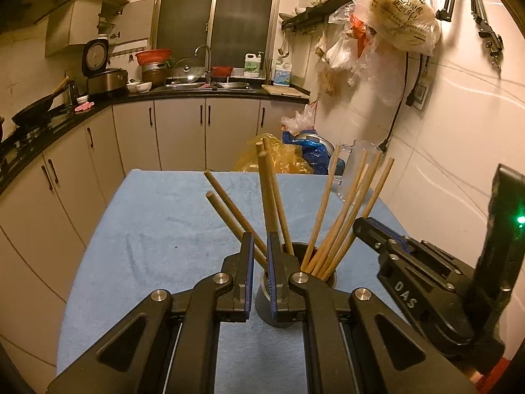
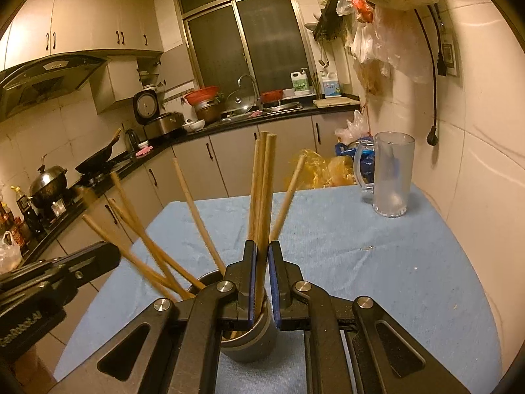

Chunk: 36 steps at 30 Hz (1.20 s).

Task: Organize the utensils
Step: 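Lower the left tool's chopstick into the holder while the right tool lowers its own, then open the left tool and withdraw it while the right tool opens and withdraws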

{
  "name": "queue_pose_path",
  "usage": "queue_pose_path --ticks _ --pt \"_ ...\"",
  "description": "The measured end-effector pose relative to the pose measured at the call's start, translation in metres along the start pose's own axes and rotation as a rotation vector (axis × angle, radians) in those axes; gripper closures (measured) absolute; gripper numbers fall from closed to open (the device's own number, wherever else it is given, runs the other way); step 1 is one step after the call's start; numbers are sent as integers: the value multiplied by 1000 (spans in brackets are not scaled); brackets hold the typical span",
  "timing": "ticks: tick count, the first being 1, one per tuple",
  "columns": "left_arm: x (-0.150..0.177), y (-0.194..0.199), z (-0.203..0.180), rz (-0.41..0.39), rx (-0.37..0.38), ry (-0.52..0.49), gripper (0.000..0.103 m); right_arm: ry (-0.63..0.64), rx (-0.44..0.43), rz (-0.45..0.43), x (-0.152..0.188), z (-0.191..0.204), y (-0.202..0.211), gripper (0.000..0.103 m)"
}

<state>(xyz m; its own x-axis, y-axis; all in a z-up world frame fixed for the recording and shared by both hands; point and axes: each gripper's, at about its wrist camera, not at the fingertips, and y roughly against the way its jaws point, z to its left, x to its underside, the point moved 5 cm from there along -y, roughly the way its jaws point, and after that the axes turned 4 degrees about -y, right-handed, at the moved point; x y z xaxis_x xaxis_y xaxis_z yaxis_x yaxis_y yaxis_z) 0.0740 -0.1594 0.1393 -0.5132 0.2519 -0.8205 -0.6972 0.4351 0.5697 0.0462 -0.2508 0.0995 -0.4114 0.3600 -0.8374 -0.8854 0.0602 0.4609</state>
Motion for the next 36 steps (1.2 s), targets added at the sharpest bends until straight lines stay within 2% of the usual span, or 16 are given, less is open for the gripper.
queue_pose_path --ticks 7,9,11,16,21,25,27,28,29,30,32,34,36 --pt "2 -1 2 9 -14 -3 94 -15 -5 -7 -3 -2 11 94" --pt "2 0 1 9 -25 -2 82 -18 -4 -12 -3 -3 15 94" --pt "3 1 3 1 -39 -3 75 -22 -2 -16 -4 -5 19 94" --pt "6 3 6 5 -65 -6 74 -37 6 -23 -4 -8 29 91" --pt "9 2 9 10 -102 -6 67 -47 15 -19 -1 -13 34 87" --pt "12 2 14 12 -134 1 63 -50 27 -19 1 -15 39 80" --pt "14 4 18 12 -158 7 53 -52 36 -20 2 -16 41 75" --pt "15 5 20 10 -170 11 49 -52 41 -20 3 -16 42 66" --pt "17 8 23 5 -185 19 40 -52 46 -22 4 -17 44 56" --pt "18 10 24 1 -197 24 34 -53 51 -25 5 -18 46 52" --pt "24 18 29 -8 -235 37 30 -52 73 -30 8 -20 52 41" --pt "34 27 33 -2 -277 42 26 -45 90 -31 14 -21 60 34" --pt "44 36 35 -6 -308 46 17 -42 104 -27 22 -20 70 27"
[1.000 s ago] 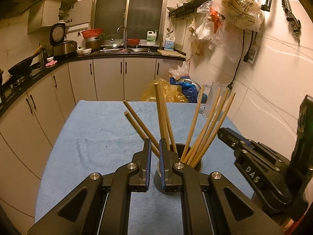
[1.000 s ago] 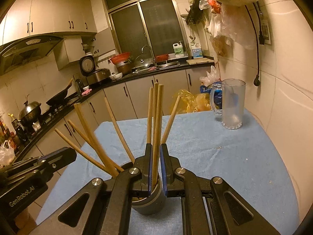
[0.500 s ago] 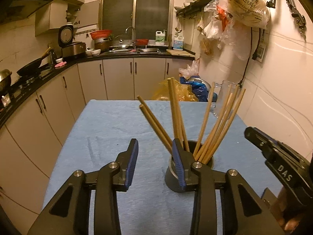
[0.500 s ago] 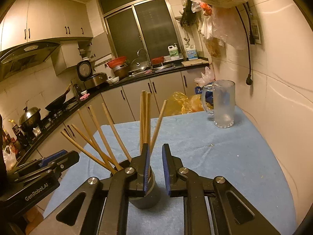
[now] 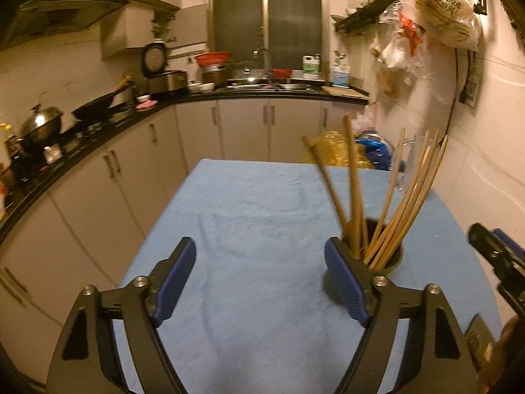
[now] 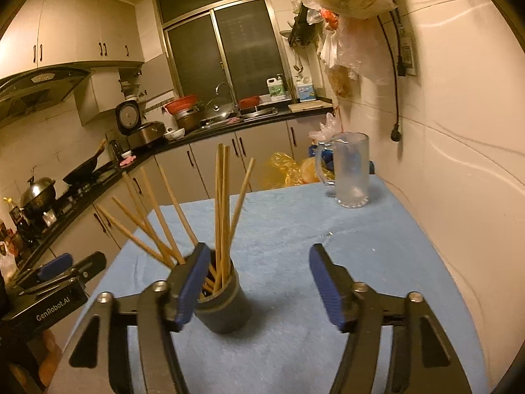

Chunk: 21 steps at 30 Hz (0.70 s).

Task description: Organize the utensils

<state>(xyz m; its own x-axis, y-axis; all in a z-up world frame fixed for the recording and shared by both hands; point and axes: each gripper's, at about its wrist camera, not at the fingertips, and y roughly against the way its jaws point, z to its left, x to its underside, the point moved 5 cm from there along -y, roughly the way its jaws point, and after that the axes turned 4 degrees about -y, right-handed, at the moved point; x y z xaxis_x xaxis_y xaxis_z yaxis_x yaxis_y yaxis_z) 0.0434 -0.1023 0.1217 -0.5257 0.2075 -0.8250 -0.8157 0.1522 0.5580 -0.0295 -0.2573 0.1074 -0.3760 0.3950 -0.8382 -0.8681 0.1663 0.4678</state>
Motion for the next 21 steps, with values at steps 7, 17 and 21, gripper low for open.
queue_pose_path --ticks 7,17,21 --pt "59 32 13 32 -91 -14 6 44 28 0 42 8 43 9" --pt "120 52 21 111 -90 -54 5 95 122 23 104 14 73 8" --pt "131 53 24 125 -110 -52 5 135 138 24 108 23 76 6"
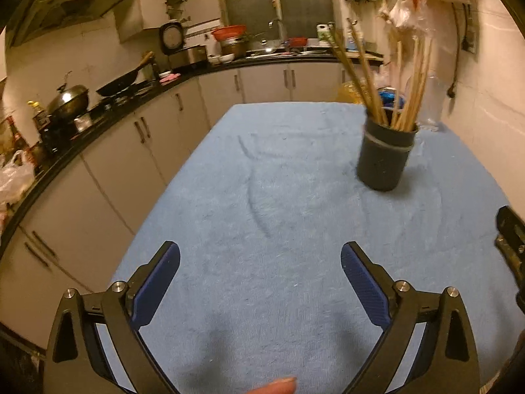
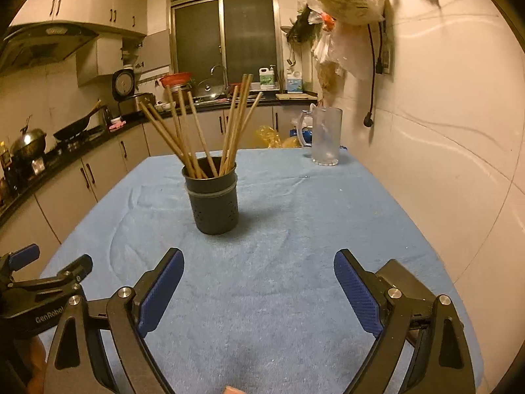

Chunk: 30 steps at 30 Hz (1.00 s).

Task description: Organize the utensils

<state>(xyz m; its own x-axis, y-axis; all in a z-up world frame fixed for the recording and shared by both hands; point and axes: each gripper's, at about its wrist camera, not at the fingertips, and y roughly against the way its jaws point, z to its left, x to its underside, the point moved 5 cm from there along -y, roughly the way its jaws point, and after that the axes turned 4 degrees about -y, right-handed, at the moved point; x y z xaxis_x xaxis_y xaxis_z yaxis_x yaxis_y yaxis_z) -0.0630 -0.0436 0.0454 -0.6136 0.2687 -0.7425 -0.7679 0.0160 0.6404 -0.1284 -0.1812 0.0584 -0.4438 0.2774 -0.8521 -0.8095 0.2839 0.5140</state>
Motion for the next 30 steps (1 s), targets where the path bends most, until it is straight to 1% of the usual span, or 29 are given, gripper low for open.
queue_pose_path --ticks 2,5,12,30 --pt "3 0 1 -5 -25 -9 5 11 11 1 2 3 -1 4" --pt "7 -4 6 15 -18 -1 5 19 14 11 4 5 -3 4" --pt "12 -10 14 26 -26 21 5 42 23 23 6 13 -5 4" --pt "19 -13 11 26 -28 -12 5 55 31 55 12 17 -10 4"
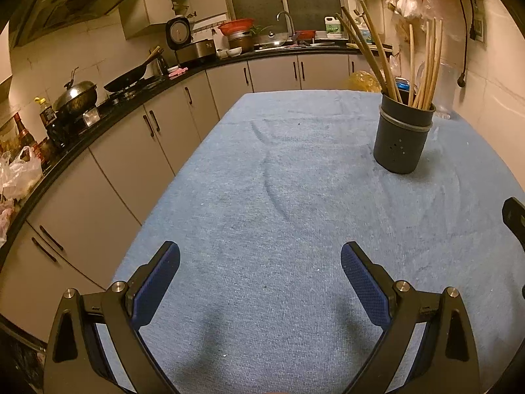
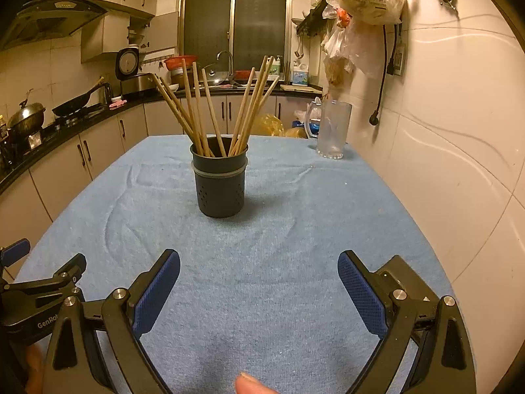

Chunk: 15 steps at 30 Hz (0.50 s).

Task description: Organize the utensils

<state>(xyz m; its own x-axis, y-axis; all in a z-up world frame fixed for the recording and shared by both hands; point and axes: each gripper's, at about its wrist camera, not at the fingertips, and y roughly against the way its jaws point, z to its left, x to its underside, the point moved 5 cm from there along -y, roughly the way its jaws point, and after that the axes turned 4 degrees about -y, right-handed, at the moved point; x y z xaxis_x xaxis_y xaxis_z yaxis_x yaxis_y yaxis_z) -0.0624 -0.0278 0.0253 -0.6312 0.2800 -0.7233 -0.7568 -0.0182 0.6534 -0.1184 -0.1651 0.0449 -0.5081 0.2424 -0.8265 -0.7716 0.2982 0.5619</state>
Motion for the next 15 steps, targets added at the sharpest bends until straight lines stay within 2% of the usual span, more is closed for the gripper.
queue_pose_path --ticks 15 --pt "2 -3 -3 4 -5 -14 5 1 10 27 4 -1 -9 4"
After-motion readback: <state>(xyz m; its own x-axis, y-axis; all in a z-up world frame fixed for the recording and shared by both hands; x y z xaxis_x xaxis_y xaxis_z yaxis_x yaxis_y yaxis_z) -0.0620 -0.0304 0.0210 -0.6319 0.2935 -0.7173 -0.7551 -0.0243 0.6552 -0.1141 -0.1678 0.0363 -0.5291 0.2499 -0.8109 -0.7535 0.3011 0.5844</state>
